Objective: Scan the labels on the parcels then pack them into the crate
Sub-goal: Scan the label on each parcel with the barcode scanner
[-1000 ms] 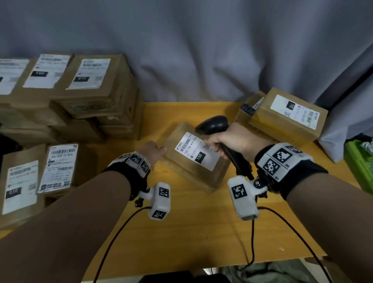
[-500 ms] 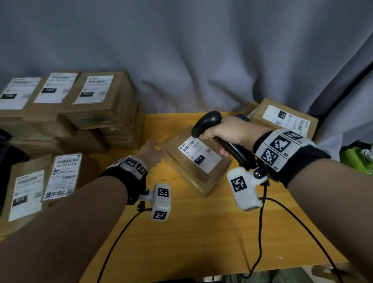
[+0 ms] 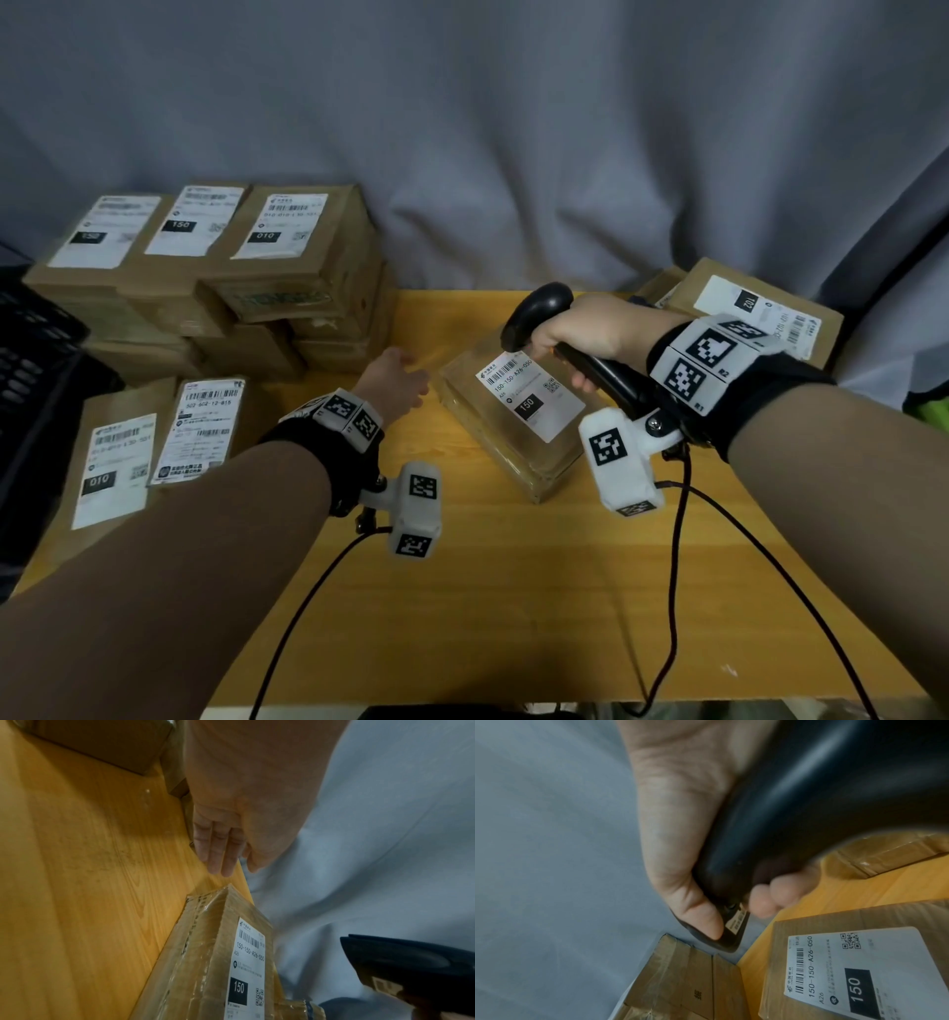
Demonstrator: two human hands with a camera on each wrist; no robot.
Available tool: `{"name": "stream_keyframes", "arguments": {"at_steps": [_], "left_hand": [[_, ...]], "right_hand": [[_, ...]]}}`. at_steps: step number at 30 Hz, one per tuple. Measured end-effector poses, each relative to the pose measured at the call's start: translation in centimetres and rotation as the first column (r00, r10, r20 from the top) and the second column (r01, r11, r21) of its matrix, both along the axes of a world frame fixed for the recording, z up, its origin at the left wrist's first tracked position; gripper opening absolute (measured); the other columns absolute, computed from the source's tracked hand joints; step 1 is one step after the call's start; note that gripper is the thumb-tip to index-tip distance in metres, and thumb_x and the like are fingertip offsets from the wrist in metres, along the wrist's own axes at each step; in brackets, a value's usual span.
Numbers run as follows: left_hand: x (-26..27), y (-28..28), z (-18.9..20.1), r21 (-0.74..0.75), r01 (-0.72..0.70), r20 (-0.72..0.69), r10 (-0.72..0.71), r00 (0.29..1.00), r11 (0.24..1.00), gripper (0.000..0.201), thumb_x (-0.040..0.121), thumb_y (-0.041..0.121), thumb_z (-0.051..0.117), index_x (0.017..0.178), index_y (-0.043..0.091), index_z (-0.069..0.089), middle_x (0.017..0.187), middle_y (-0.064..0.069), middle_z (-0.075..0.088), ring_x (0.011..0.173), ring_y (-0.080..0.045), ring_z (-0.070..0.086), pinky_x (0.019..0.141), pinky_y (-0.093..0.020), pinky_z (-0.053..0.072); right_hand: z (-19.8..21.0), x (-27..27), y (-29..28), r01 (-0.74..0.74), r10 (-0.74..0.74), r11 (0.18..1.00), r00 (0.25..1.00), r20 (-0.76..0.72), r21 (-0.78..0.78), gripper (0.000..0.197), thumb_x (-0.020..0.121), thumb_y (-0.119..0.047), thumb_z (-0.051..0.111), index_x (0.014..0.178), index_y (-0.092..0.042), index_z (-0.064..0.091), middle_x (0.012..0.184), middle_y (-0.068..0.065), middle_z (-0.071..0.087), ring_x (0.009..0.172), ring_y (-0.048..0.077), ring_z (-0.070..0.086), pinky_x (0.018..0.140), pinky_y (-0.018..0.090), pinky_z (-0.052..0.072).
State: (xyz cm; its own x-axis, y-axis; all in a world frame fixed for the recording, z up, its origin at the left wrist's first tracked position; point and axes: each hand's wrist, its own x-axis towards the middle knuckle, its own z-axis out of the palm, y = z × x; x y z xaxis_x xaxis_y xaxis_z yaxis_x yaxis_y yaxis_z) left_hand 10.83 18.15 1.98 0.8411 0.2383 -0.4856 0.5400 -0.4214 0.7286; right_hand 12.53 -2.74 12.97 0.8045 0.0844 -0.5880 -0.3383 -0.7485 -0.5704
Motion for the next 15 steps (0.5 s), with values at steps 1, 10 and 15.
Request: {"name": "stream_keyframes", "arguments": {"at_steps": [1, 10, 15], "left_hand": [[-0.1, -0.1, 0.0, 0.004, 0.002, 0.0, -0.002, 1.0, 1.0, 0.042, 0.097, 0.018, 0.051, 0.136, 0.005, 0.04, 0.103, -0.013, 0.064, 0.086, -0.025, 0.059, 0.076, -0.036, 0.051], [-0.5, -0.5, -0.3, -0.077, 0.023, -0.11, -0.031, 0.993, 0.997, 0.018, 0.1, 0.018, 0.048, 0.116, 0.013, 0.046, 0.098, -0.011, 0.059, 0.076, -0.022, 0.056, 0.059, -0.024, 0.043], [-0.9, -2.2, -0.4, -0.195, 0.011, -0.221, -0.055, 0.974, 0.981, 0.01, 0.102, 0.023, 0.042, 0.102, 0.013, 0.042, 0.096, -0.008, 0.051, 0.086, -0.025, 0.053, 0.078, -0.033, 0.042]], "right_hand": [[0.0, 0.1, 0.0, -0.003, 0.003, 1.0, 1.0, 0.003, 0.001, 0.034, 0.078, -0.025, 0.07, 0.098, 0.001, 0.063, 0.084, 0.022, 0.072, 0.056, 0.025, 0.065, 0.05, 0.026, 0.052], [-2.2, 0.5, -0.5, 0.055, -0.058, 0.996, 0.998, 0.04, 0.066, 0.025, 0.081, -0.022, 0.07, 0.091, -0.001, 0.063, 0.066, 0.014, 0.063, 0.044, 0.018, 0.061, 0.046, 0.023, 0.049], [-5.7, 0.7, -2.2, 0.144, -0.149, 0.987, 0.986, 0.077, 0.071, 0.022, 0.081, -0.025, 0.071, 0.092, -0.007, 0.065, 0.071, 0.009, 0.064, 0.061, 0.021, 0.063, 0.06, 0.029, 0.05]]}}
